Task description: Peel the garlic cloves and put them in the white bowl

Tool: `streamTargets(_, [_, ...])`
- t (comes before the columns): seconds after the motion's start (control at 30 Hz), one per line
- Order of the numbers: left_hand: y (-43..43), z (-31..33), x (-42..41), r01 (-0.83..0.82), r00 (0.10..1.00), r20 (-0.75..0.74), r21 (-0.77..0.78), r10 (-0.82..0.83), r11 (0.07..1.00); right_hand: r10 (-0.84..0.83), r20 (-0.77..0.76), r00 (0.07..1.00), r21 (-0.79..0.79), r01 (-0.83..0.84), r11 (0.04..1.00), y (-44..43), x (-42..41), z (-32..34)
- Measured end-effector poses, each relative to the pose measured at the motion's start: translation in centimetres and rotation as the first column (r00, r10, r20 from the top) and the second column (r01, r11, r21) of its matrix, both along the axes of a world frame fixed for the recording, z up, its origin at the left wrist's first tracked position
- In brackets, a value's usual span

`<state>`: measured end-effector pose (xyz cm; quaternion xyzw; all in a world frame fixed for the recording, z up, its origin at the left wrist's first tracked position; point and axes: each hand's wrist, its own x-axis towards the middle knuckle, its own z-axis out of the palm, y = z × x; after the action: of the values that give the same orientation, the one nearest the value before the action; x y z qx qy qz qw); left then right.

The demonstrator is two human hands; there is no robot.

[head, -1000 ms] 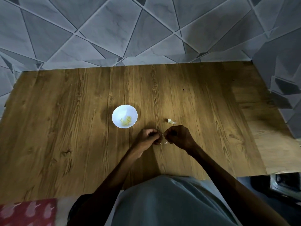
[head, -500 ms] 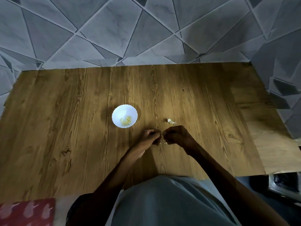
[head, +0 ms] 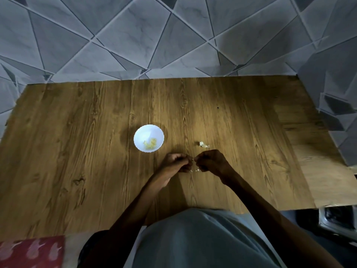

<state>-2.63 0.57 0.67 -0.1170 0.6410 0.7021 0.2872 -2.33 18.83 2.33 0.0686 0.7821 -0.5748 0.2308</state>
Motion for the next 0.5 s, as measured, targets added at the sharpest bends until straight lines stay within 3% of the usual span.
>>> streamTargets(0.23, [0.1,-0.4,-0.2,0.013,1.000,-0.008,-0.071,-0.014,0.997,0.152,-0.251,0.956,0.333,-0.062,0.941,-0.6,-0.1,-0.3])
streamTargets(0.33, [0.3,-0.5,-0.3,-0.015,1.000,0.000,-0.072,0.015,0.997,0.193,-0.359,0.913,0.395,-0.039,0.918,-0.8,-0.2,-0.8])
streamTargets(0.5, [0.4,-0.6,-0.1,-0.042,0.999,0.023,-0.057,0.043,0.997,0.212,-0.382,0.899,0.441,-0.024,0.897,-1.0,-0.1,-1.4])
